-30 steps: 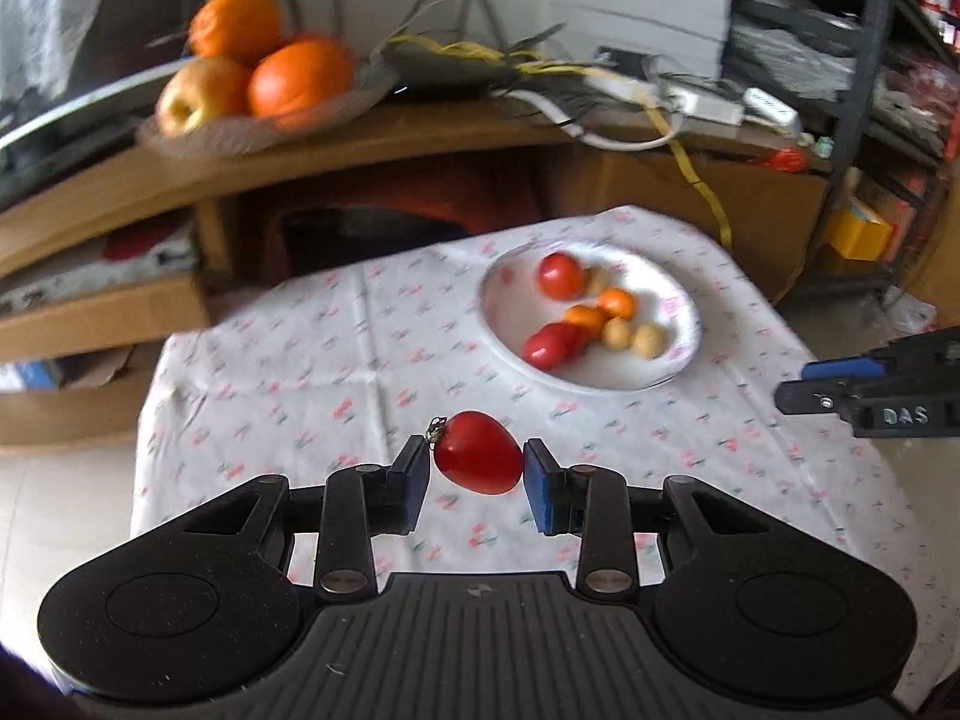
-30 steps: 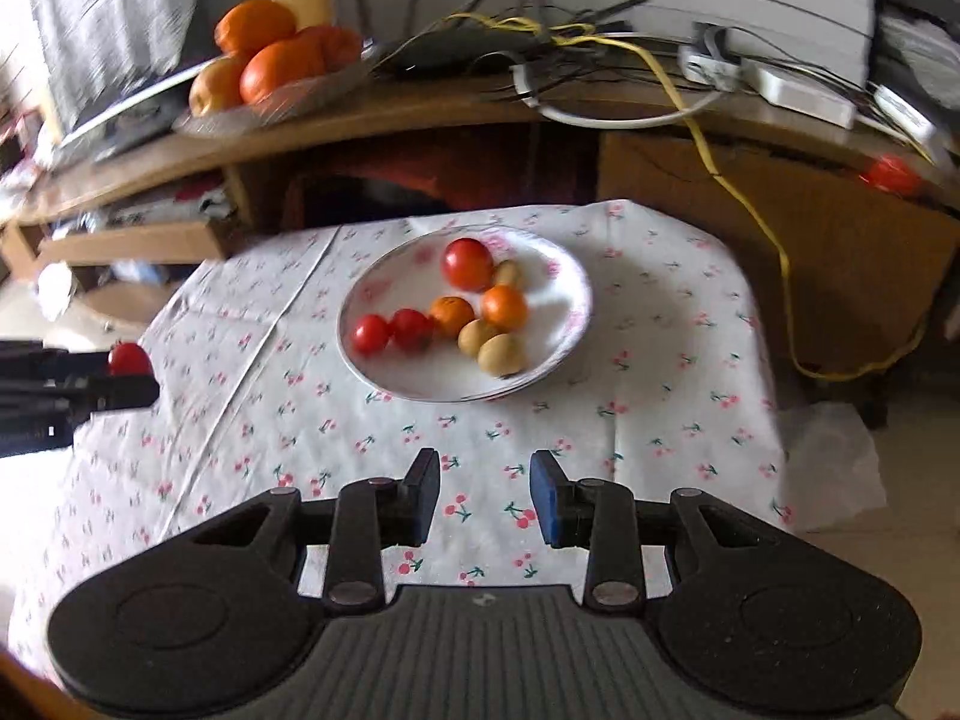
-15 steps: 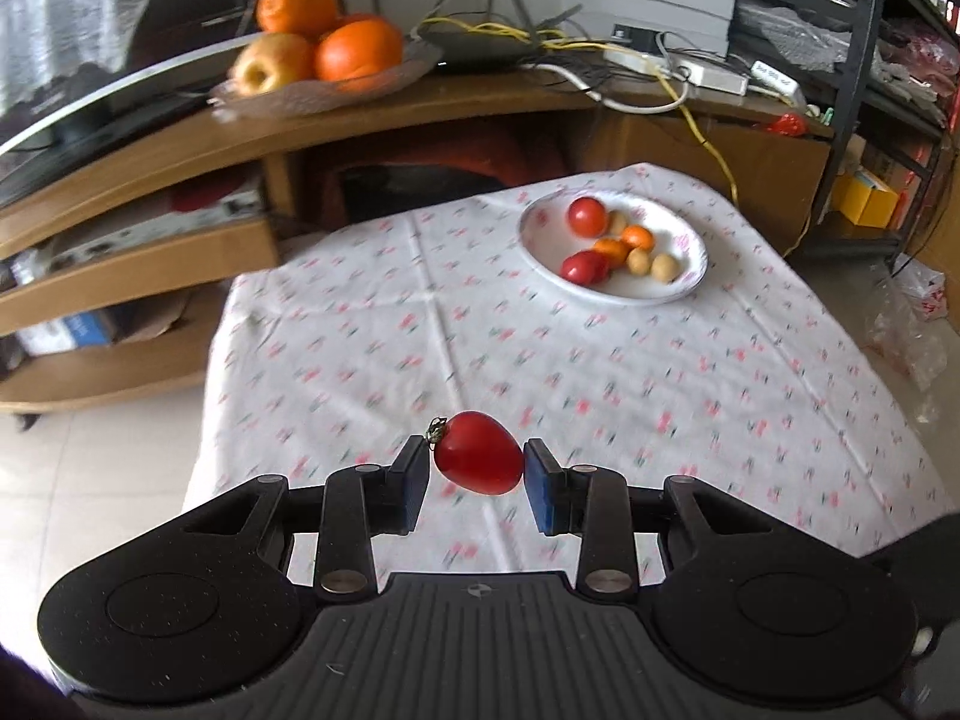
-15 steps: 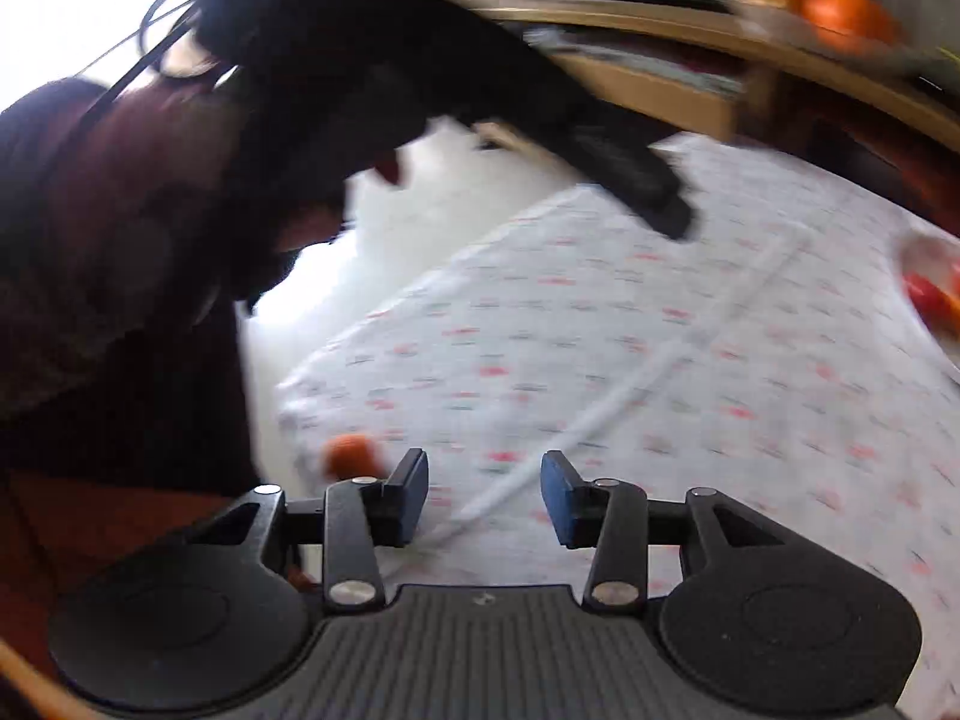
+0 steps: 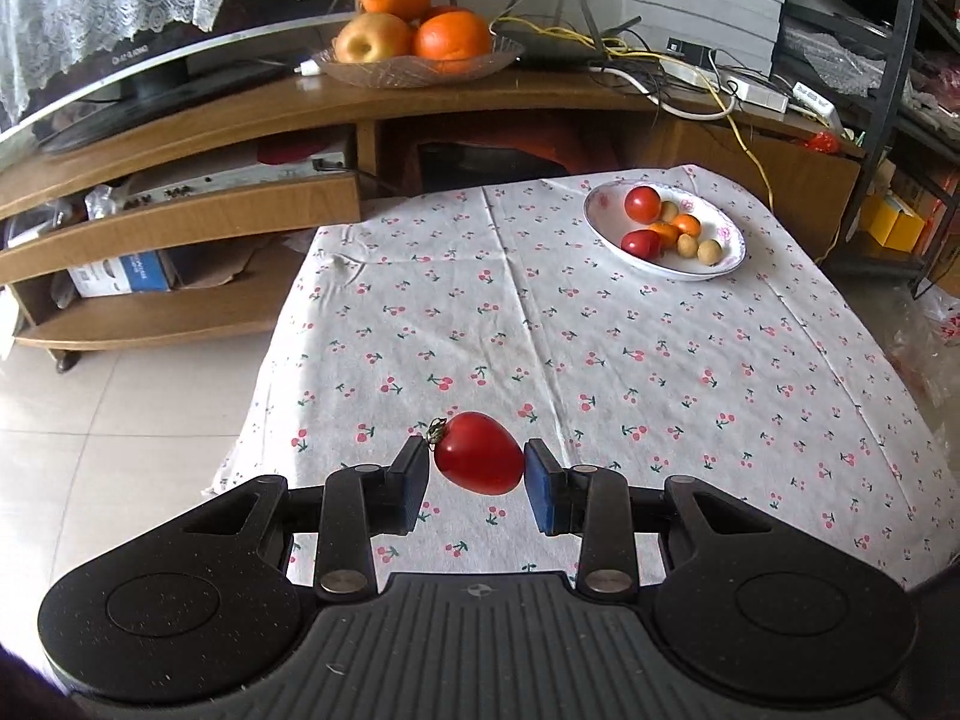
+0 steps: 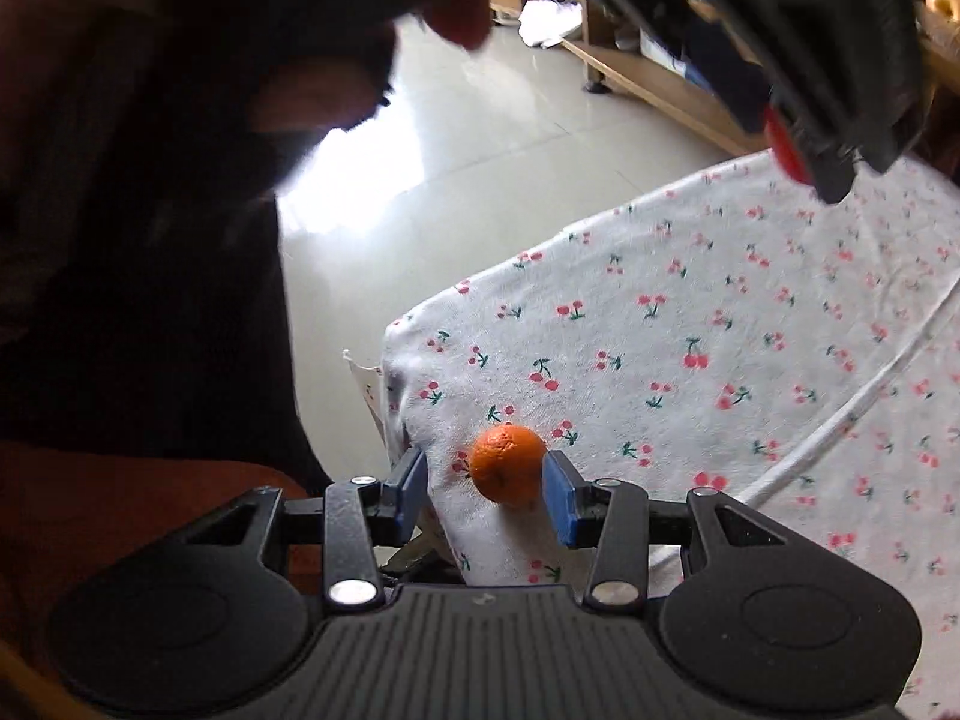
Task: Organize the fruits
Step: 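Close the right gripper on the small orange while the left gripper holds the tomato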
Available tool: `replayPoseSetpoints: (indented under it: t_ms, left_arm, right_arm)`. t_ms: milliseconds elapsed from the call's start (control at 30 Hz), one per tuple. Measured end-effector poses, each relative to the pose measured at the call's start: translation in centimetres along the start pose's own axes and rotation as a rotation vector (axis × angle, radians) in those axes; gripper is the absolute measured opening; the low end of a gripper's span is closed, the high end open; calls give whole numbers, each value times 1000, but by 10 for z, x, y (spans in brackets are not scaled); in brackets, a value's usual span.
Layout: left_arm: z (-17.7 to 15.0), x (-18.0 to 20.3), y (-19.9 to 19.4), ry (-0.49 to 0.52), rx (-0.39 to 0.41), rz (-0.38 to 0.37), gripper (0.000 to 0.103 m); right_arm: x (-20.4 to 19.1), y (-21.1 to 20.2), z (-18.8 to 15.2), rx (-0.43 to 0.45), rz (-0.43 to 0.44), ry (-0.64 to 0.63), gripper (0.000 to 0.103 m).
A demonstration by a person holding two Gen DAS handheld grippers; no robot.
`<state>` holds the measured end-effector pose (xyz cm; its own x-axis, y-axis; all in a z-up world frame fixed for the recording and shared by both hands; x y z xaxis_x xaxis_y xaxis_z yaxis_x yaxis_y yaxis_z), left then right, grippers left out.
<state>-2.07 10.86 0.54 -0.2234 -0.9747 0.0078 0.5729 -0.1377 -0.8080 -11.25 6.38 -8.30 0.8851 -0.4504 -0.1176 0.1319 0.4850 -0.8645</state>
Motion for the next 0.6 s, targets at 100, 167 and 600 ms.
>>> replayPoseSetpoints:
  t_ms: [100,167,600]
  left_arm:
    - [-3,0,0,5,2,-3,43]
    - [-3,-1,1,-2,1,-7,43]
    - [2,43,43,156,-94,-2,44]
  right_arm:
    - [8,5,6,7,-35,38,28]
    - [15,1,6,10,-32,74,28]
    - [134,-69,-49,60,-329,388,28]
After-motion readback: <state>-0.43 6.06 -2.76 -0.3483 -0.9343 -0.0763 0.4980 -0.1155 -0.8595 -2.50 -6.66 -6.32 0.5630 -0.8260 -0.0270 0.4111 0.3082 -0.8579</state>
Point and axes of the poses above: each gripper's, at about its wrist camera, not at the fingertips, and y roughly the way its jaws point, x to its right, z to its top, the point moved 5 cm from there along y, roughly the way its jaws point, and after that the axes turned 8 degrees about -x, right-handed, at the moved point
